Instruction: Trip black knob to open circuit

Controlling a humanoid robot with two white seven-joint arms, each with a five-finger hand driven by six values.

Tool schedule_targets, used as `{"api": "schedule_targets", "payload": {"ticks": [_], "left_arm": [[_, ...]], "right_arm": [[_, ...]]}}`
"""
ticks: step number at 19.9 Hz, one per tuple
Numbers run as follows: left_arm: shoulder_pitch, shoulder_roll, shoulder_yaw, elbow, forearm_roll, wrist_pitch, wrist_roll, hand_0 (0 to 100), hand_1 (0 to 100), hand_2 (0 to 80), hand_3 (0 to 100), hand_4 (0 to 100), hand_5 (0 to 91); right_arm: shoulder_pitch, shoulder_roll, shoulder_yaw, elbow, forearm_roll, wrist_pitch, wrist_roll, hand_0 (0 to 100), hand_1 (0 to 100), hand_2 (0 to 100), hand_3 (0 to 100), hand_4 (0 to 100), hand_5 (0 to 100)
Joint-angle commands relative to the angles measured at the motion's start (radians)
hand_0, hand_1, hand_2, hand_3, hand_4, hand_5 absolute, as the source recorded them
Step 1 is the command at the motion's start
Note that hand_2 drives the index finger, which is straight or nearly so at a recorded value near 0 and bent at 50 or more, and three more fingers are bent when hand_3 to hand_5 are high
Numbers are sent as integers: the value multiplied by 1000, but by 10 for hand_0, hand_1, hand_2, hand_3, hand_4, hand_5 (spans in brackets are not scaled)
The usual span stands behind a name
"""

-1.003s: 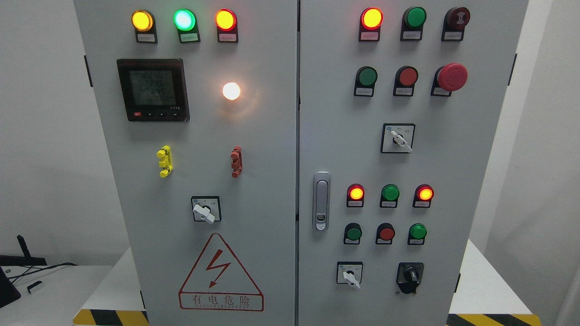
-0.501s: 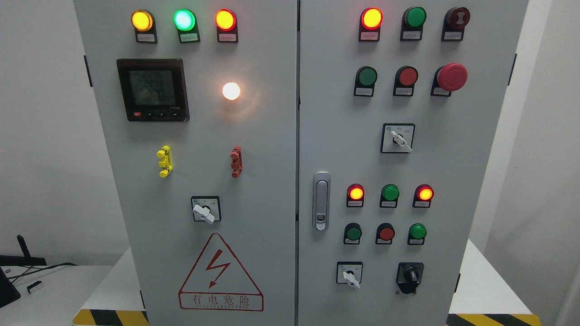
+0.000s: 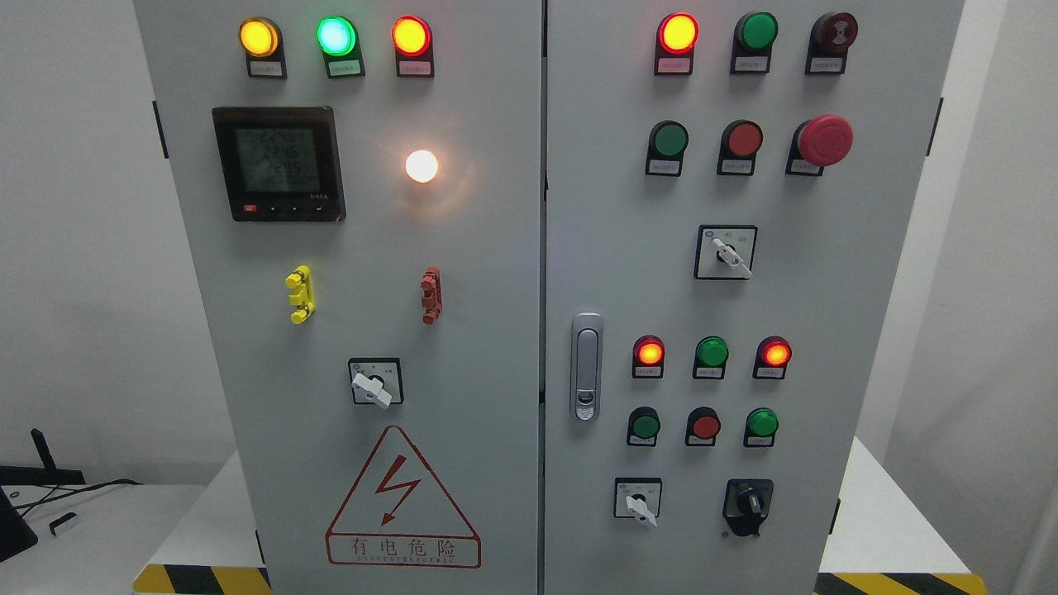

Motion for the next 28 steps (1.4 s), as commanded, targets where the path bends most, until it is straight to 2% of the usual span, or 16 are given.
{"api": "schedule_targets", "payload": {"ticks": [1, 3, 8, 14, 17, 19, 28], "left_arm": [[0, 1, 0, -1, -31, -1, -1, 120, 389, 0, 0, 0, 0], [0, 1, 0, -1, -31, -1, -1, 120, 389, 0, 0, 0, 0], [0, 1, 0, 1, -31, -1, -1, 120, 389, 0, 0, 0, 0], [0, 1, 0, -1, -31, -1, -1, 120, 389, 0, 0, 0, 0], [0, -1, 0, 1, -31, -1, -1, 120, 389, 0, 0, 0, 0], [0, 1, 0, -1, -31, -1, -1, 120, 389, 0, 0, 0, 0], [0, -1, 0, 1, -31, -1, -1, 120, 389, 0, 0, 0, 0]], "right_arm": [[-103, -2, 51, -89, 85, 72, -44, 32, 706, 326, 590, 645, 777], [-135, -2, 74, -89, 127, 125, -79, 61, 712, 321, 577, 642, 805], [-185, -2, 124, -89, 179, 219, -139, 131, 722, 330, 606, 703, 871], [-241, 2, 191, -89, 216, 354, -187, 155, 743, 353, 675, 821, 961], [-271, 2, 217, -83, 214, 431, -192, 173, 756, 375, 713, 866, 978], [-280, 2, 237, -78, 214, 454, -193, 185, 760, 392, 739, 871, 983], [-355, 4, 239, -49, 211, 532, -193, 217, 752, 423, 768, 879, 990]]}}
